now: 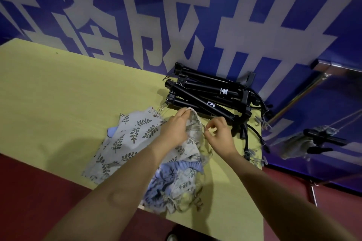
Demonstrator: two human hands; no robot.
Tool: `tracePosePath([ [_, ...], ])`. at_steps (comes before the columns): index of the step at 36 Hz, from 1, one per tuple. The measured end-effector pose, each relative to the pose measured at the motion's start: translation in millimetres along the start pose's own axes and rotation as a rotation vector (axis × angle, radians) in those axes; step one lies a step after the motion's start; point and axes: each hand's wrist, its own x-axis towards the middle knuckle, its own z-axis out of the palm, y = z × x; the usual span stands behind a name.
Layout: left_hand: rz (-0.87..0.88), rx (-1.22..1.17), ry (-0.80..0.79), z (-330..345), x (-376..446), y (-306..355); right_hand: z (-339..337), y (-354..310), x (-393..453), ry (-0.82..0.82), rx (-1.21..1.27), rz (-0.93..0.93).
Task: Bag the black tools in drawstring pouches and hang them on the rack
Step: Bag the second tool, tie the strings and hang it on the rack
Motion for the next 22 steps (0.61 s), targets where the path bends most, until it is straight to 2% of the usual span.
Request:
tracePosePath([
  [9, 0.04, -0.044, 0.005, -22.5, -7.9, -3.0, 10.5, -29.5, 9.1, -0.161, -0.128, -0.147],
  [16, -0.002, -0.027, 0.033, -30.9, -1.4, -5.1, 7.5, -43.8, 22.5, -0.039, 0.017, -0.104],
  [22, -0.051, 0.074, 0.113, -29.9, 17.7, 3.9, -1.2, -41.0, 55.2, -0.03, -0.085, -0.021],
])
